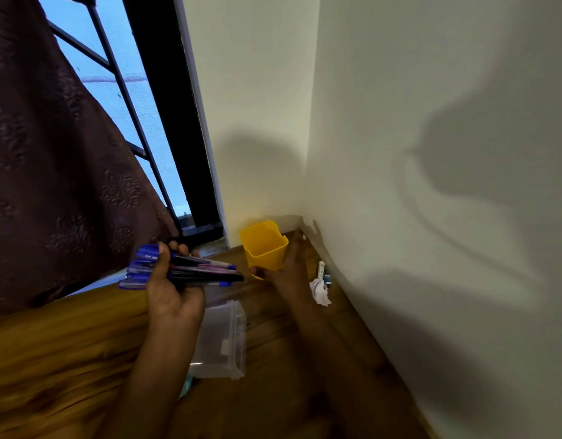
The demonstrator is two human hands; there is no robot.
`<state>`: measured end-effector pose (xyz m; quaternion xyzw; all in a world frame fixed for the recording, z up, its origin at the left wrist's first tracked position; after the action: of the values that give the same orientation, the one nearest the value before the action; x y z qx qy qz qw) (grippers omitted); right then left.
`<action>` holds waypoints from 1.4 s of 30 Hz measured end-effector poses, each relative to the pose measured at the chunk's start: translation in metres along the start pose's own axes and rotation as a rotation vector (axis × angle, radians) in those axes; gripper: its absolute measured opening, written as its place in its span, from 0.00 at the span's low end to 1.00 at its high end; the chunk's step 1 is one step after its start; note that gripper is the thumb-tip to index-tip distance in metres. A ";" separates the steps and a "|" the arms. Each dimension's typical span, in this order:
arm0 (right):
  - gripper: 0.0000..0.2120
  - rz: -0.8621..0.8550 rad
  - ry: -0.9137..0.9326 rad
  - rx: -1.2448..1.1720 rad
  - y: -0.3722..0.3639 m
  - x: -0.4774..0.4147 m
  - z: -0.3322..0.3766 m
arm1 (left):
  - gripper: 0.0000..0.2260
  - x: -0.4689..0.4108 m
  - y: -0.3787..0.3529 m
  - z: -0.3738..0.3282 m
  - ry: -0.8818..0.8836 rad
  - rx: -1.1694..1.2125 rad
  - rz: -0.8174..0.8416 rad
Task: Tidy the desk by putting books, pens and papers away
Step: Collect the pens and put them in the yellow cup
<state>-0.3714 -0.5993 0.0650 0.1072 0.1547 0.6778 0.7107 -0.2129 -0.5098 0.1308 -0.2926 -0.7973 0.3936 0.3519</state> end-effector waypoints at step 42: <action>0.48 -0.209 0.175 0.018 0.029 0.033 0.047 | 0.40 -0.033 -0.032 0.050 -0.226 -1.117 0.448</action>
<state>-0.3803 -0.5617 0.1173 0.0372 0.2325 0.6052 0.7604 -0.2393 -0.5723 0.1244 -0.5498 -0.8346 0.0090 -0.0328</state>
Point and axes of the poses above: each hand's wrist, its own x-axis away from the middle knuckle, its own y-axis out of the back of the hand, z = x × y, the point moved 2 cm from there along -x, towards the middle knuckle, and after that the axes turned 10 degrees about -z, right-handed, at the moved point
